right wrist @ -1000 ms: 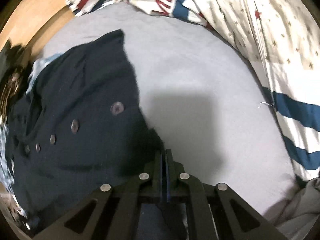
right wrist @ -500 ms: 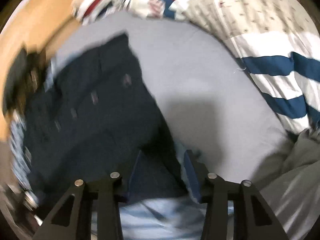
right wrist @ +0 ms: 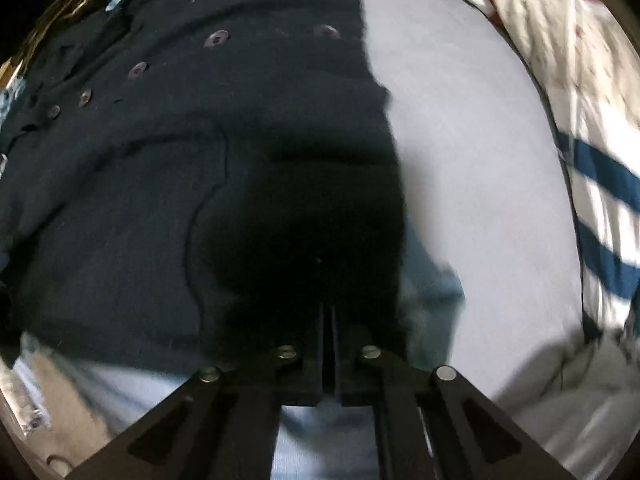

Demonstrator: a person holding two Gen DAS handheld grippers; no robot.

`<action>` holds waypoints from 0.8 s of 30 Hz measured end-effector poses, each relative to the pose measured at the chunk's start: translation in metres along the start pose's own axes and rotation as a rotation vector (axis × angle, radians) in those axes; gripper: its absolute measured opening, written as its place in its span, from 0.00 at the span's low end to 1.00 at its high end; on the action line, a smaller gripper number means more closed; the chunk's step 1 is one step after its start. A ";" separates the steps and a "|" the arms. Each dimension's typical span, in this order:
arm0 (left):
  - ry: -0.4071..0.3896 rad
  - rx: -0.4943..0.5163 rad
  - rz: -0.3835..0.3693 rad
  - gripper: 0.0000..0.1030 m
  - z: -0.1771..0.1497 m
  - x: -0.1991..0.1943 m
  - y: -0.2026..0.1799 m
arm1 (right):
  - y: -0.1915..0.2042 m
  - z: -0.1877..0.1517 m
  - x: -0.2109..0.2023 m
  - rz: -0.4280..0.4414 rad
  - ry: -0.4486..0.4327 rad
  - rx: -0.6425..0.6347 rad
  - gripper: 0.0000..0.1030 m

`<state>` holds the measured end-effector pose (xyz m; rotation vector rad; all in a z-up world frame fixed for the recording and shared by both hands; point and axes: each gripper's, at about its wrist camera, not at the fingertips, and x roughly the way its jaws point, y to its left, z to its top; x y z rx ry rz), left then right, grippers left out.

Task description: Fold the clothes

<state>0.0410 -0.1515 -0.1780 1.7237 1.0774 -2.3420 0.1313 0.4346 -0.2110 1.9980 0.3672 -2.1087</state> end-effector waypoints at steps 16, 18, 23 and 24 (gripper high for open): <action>0.233 0.384 0.046 0.27 0.004 0.008 -0.057 | 0.047 0.013 -0.069 0.202 -0.119 -0.067 0.36; 0.315 0.494 0.063 0.15 -0.007 0.021 -0.079 | 0.081 0.021 -0.054 0.252 -0.098 -0.166 0.32; 0.527 0.682 0.221 0.06 -0.060 0.072 -0.088 | 0.122 0.020 -0.012 0.200 -0.005 -0.248 0.24; 0.570 0.680 0.226 0.04 -0.068 0.076 -0.083 | 0.119 0.011 0.001 0.150 0.046 -0.244 0.24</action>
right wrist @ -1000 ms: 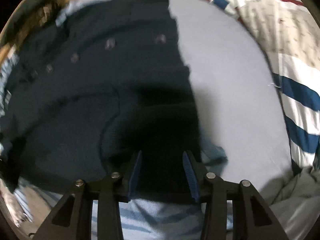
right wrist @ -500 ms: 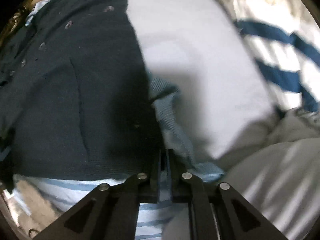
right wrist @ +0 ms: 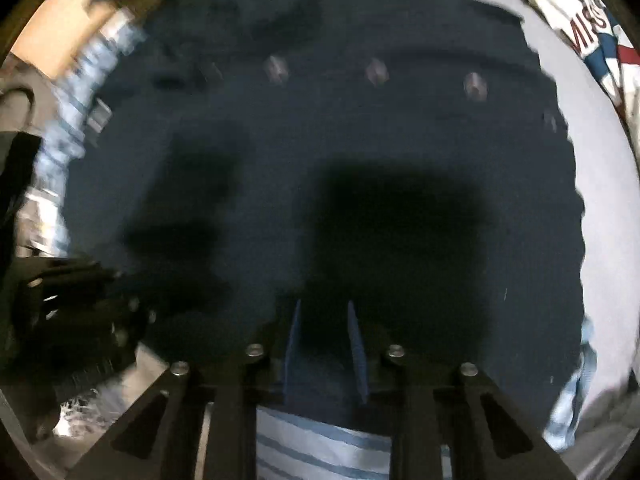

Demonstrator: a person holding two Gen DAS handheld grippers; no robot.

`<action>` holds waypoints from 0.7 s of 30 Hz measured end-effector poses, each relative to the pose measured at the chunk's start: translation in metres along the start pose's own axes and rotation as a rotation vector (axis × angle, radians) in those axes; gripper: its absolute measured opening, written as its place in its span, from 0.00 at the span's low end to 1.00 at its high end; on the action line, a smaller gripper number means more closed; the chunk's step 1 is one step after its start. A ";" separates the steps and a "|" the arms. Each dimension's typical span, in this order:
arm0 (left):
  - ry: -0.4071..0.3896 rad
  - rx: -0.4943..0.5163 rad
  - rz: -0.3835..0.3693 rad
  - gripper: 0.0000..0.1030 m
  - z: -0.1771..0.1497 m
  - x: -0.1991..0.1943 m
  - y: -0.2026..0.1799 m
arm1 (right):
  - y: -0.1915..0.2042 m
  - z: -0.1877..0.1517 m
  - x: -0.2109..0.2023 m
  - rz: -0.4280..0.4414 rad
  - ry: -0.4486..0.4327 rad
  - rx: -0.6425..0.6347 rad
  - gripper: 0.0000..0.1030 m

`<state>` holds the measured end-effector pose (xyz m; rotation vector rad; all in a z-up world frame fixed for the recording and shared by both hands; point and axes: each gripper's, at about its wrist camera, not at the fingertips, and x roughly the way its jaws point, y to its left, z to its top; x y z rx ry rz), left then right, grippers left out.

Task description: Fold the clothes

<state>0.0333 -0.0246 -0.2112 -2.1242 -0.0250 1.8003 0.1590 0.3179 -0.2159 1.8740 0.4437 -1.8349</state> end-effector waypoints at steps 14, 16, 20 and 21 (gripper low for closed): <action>-0.207 -0.216 -0.085 0.04 -0.014 -0.074 0.077 | -0.035 -0.010 -0.029 0.275 -0.093 0.109 0.34; -0.250 -0.297 -0.050 0.04 -0.033 -0.085 0.105 | -0.012 -0.015 -0.014 0.295 -0.047 0.049 0.36; -0.235 -0.477 0.026 0.04 -0.088 -0.068 0.150 | 0.033 -0.034 0.021 0.218 0.109 -0.104 0.37; -0.217 -0.521 0.057 0.04 -0.101 -0.059 0.160 | 0.038 -0.032 0.014 0.197 0.099 -0.141 0.37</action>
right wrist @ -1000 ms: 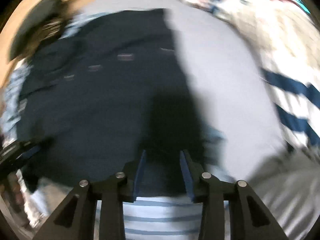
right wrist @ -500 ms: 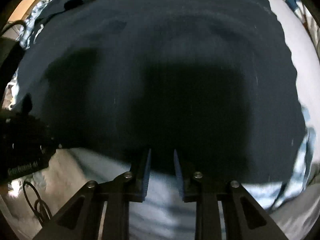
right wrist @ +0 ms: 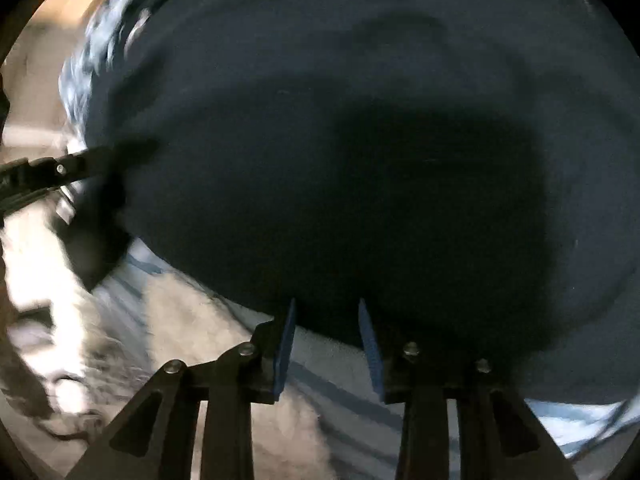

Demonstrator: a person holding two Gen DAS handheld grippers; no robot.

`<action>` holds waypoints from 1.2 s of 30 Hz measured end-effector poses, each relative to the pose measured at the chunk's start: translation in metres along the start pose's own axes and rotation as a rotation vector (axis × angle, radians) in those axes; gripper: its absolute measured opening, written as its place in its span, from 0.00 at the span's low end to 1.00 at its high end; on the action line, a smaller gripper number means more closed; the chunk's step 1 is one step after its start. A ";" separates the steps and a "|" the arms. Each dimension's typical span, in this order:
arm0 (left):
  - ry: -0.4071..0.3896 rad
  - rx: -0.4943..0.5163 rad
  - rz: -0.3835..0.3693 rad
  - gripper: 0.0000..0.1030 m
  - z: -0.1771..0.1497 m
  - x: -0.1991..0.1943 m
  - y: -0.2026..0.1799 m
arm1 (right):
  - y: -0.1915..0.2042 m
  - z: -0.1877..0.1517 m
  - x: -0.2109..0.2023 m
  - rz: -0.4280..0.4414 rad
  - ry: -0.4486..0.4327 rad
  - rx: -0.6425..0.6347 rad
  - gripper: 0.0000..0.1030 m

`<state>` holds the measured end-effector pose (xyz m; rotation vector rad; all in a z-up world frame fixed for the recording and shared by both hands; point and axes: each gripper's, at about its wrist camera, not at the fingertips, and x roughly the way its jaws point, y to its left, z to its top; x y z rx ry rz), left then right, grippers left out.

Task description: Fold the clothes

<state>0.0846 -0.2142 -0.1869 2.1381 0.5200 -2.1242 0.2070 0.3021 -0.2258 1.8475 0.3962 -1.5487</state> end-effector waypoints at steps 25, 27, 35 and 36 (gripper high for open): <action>-0.296 -0.289 -0.225 0.04 -0.016 -0.049 0.083 | 0.052 0.086 -0.018 0.167 -0.036 -0.191 0.44; -0.267 -0.239 -0.162 0.04 -0.004 -0.054 0.108 | 0.060 0.091 -0.011 0.151 -0.056 -0.190 0.47; -0.304 -0.399 -0.044 0.04 0.041 -0.034 0.144 | 0.074 0.056 -0.001 0.094 0.001 -0.277 0.55; -0.304 -0.435 -0.073 0.04 0.040 -0.037 0.150 | 0.074 0.052 -0.002 0.118 0.020 -0.293 0.55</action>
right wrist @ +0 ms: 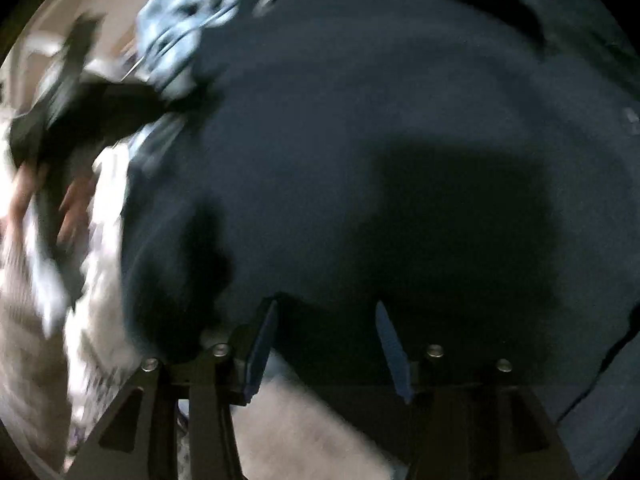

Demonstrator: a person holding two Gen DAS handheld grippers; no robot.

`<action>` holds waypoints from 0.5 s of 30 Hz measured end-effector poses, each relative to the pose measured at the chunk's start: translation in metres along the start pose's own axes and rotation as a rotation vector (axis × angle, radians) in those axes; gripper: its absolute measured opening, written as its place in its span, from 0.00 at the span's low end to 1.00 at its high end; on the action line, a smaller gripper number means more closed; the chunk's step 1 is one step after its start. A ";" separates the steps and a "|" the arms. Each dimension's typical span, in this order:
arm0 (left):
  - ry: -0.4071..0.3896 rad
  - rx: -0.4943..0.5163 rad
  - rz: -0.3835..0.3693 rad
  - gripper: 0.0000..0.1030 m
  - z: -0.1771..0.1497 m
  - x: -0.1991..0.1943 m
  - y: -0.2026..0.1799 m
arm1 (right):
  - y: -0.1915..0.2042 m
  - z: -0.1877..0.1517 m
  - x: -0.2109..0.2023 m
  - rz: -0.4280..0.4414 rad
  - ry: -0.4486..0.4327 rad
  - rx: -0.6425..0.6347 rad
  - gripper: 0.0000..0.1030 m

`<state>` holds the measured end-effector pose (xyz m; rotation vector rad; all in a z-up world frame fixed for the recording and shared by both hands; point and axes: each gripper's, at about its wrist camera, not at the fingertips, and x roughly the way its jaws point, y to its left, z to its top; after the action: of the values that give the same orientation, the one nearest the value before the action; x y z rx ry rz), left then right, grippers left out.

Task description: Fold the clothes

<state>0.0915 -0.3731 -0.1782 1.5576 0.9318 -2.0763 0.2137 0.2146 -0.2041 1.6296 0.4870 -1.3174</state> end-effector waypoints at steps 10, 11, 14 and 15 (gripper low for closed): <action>0.107 0.318 -0.041 0.04 -0.092 -0.031 -0.022 | -0.021 0.068 -0.034 0.141 -0.204 0.109 0.53; 0.111 0.327 0.039 0.04 -0.099 -0.022 -0.017 | -0.014 0.079 -0.030 0.135 -0.212 0.094 0.53; 0.081 0.217 0.024 0.04 -0.107 -0.018 0.010 | 0.020 0.120 0.006 0.065 -0.167 0.020 0.50; 0.077 0.178 0.006 0.04 -0.108 -0.022 0.017 | 0.030 0.129 0.020 0.014 -0.140 -0.015 0.48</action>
<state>0.1840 -0.3110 -0.1800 1.7376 0.7851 -2.1595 0.1757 0.0863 -0.2051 1.5136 0.3991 -1.4035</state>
